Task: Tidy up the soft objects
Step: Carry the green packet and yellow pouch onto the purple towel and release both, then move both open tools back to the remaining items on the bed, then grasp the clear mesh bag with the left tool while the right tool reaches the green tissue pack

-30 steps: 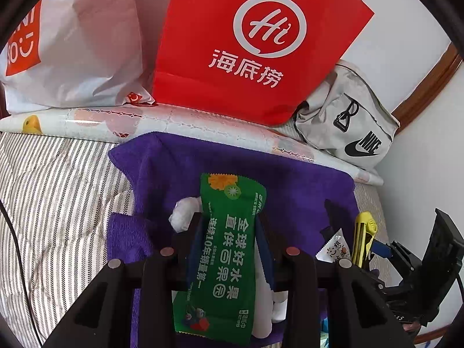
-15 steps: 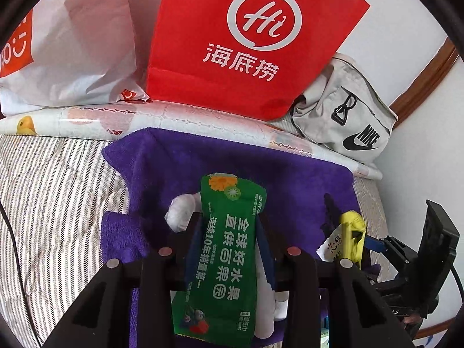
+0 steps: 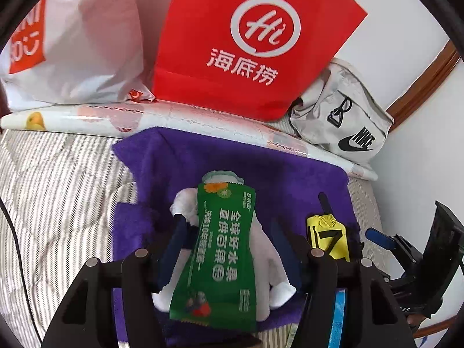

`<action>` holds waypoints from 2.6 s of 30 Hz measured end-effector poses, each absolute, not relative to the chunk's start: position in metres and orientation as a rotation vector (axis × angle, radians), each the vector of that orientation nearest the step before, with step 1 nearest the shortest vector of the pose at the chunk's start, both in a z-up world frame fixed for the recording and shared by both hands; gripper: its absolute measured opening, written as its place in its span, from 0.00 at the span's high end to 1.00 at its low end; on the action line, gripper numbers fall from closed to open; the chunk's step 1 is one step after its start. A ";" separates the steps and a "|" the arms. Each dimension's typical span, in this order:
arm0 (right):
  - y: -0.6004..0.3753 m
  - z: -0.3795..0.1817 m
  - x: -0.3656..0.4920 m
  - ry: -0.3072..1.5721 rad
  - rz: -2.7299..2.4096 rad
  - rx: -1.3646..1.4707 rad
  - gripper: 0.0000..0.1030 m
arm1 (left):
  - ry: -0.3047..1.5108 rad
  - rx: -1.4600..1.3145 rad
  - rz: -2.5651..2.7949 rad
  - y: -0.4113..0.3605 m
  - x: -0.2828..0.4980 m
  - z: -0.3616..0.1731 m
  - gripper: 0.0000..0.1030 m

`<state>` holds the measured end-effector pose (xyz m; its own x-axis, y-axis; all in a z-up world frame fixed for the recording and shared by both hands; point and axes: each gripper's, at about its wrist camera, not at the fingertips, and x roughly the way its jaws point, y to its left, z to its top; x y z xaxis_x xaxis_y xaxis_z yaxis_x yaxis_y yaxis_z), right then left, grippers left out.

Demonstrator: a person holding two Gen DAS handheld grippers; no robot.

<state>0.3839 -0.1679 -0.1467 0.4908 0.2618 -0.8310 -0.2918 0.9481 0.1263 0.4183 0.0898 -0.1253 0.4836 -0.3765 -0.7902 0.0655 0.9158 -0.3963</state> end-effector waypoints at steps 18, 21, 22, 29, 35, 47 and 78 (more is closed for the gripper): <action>-0.148 -0.086 0.248 0.914 0.389 -0.034 0.13 | 0.954 -0.252 -0.213 0.113 0.268 -0.079 0.43; -0.146 -0.083 0.222 0.906 0.402 -0.026 0.13 | 0.958 -0.220 -0.202 0.111 0.235 -0.087 0.43; -0.146 -0.082 0.216 0.904 0.404 -0.023 0.13 | 0.964 -0.212 -0.204 0.111 0.225 -0.091 0.43; -0.148 -0.086 0.170 0.902 0.405 -0.004 0.13 | 1.028 -0.202 -0.219 0.106 0.172 -0.128 0.43; -0.150 -0.102 0.150 0.924 0.408 0.004 0.13 | 1.089 -0.210 -0.237 0.093 0.155 -0.169 0.43; -0.165 -0.124 0.138 0.962 0.373 0.054 0.13 | 1.114 -0.196 -0.266 0.071 0.157 -0.189 0.26; -0.188 -0.149 0.125 0.987 0.401 0.173 0.13 | 1.099 0.079 -0.089 0.000 0.169 -0.196 0.24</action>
